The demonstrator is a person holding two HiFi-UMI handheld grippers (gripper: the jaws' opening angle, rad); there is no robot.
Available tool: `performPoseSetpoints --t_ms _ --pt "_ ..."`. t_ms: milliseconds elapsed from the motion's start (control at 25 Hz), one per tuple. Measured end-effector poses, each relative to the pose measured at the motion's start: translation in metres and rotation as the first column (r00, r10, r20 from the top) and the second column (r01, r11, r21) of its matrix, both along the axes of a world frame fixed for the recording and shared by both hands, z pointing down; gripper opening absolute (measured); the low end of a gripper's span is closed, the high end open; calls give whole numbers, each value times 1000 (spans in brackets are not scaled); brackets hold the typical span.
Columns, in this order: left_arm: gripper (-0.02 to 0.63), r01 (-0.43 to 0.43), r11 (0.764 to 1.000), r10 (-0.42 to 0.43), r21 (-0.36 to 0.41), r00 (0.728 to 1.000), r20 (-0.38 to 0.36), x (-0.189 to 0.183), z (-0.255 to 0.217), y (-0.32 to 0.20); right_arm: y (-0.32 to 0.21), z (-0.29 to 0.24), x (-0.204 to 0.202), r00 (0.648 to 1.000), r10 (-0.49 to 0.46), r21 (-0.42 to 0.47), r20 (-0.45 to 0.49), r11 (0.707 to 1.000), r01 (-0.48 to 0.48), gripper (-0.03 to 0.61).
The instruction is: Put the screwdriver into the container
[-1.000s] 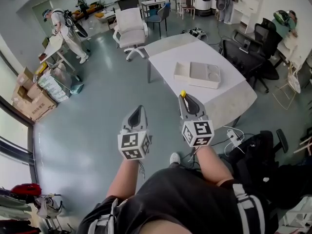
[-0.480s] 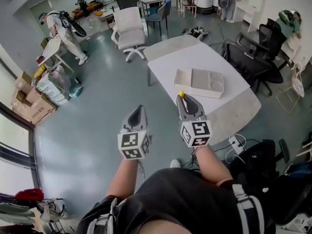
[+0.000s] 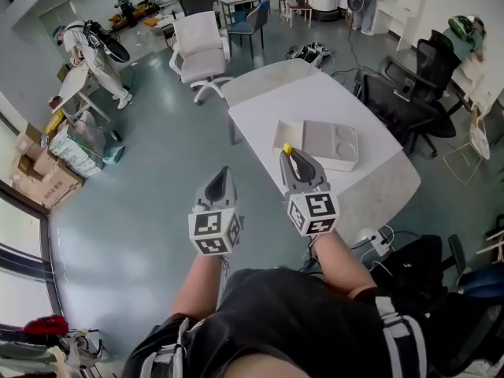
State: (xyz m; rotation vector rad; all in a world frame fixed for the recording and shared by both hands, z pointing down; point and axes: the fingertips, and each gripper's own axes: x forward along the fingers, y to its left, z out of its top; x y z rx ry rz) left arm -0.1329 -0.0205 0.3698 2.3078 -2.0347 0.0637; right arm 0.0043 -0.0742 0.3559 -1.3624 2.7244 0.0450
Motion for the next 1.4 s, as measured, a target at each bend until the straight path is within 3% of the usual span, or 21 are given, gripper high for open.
performPoseSetpoints --t_ms 520,840,1200,1400 --pt "6 -103 994 103 -23 995 -13 23 18 -86 -71 18 24 996 91 -31 -25 995 -91 66" --pt "6 -170 985 170 -2 985 -25 19 17 -164 -144 21 20 988 152 -30 -42 988 -153 66" --pt "6 -261 964 260 -46 965 -25 1 19 -283 -245 27 5 970 234 -67 -69 969 -238 66" --pt "6 -338 938 335 -75 941 -51 3 28 -343 -295 53 5 949 295 -130 -115 942 -309 66"
